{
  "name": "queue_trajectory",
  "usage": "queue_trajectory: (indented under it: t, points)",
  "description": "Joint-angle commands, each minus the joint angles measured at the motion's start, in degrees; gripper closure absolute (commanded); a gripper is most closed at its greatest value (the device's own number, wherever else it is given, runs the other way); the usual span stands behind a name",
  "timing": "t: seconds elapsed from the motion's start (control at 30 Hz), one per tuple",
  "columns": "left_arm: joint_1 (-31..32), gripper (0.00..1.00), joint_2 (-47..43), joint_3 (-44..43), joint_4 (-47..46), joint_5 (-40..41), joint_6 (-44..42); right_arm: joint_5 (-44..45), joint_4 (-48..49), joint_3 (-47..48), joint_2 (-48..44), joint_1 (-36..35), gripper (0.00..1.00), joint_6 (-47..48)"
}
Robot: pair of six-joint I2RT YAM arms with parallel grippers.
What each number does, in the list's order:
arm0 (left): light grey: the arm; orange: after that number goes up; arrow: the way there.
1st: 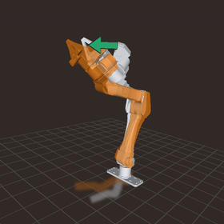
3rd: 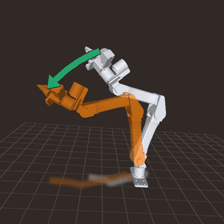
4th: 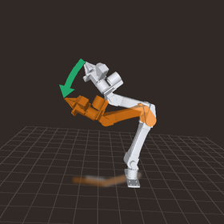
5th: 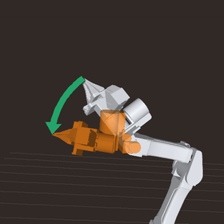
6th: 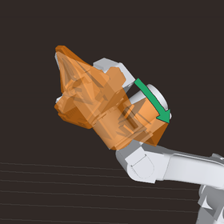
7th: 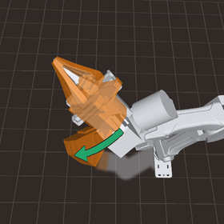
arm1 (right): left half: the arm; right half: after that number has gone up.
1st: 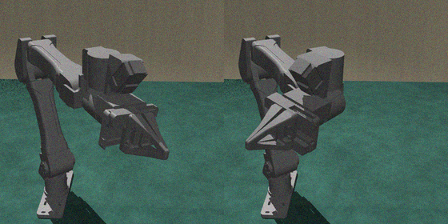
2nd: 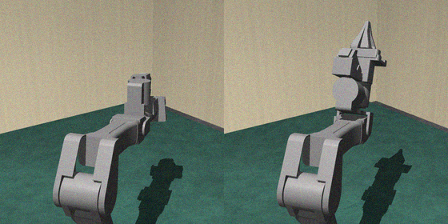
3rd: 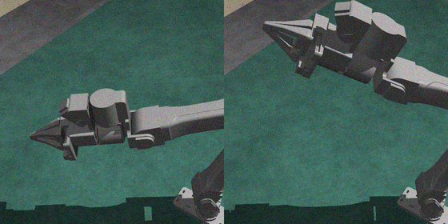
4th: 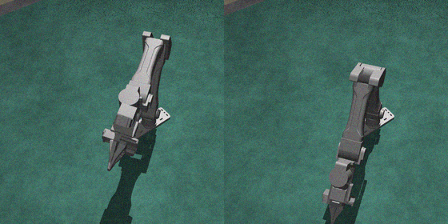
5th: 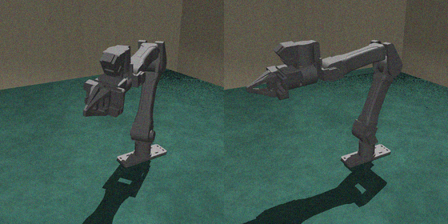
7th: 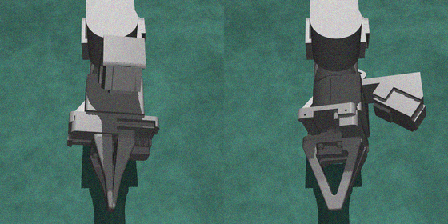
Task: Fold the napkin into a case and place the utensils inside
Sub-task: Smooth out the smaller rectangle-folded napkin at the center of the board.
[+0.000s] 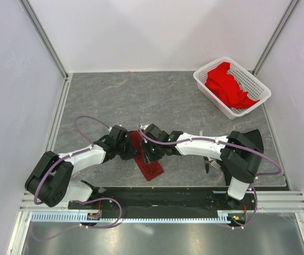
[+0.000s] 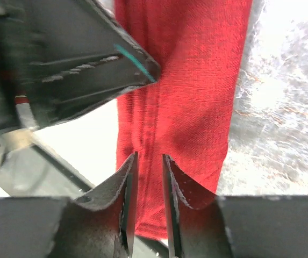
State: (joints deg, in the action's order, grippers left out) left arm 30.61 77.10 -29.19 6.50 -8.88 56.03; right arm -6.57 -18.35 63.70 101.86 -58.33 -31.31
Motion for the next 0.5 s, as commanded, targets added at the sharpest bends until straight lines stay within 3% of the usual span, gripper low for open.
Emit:
queue_trajectory:
  t: [0.0, 0.13, 0.3, 0.47]
  points:
    - [-0.11, 0.93, 1.04, 2.47, -0.79, 2.91, -3.65, 0.52, -3.19, 3.62, -4.22, -0.03, 0.68, 0.90]
    - [-0.11, 0.93, 0.42, 2.73, -0.70, 3.26, -3.38, -5.02, 2.51, -1.46, -3.87, -0.03, 0.72, -3.04]
    - [-0.55, 0.94, -0.20, 2.47, -0.52, 3.18, -3.38, -8.02, 15.18, -15.44, -3.87, -0.12, 0.80, -9.29]
    - [-1.17, 0.98, 0.68, 0.46, -1.32, 0.37, -4.70, -3.56, 7.92, -12.13, -6.05, -0.12, 0.83, -6.40]
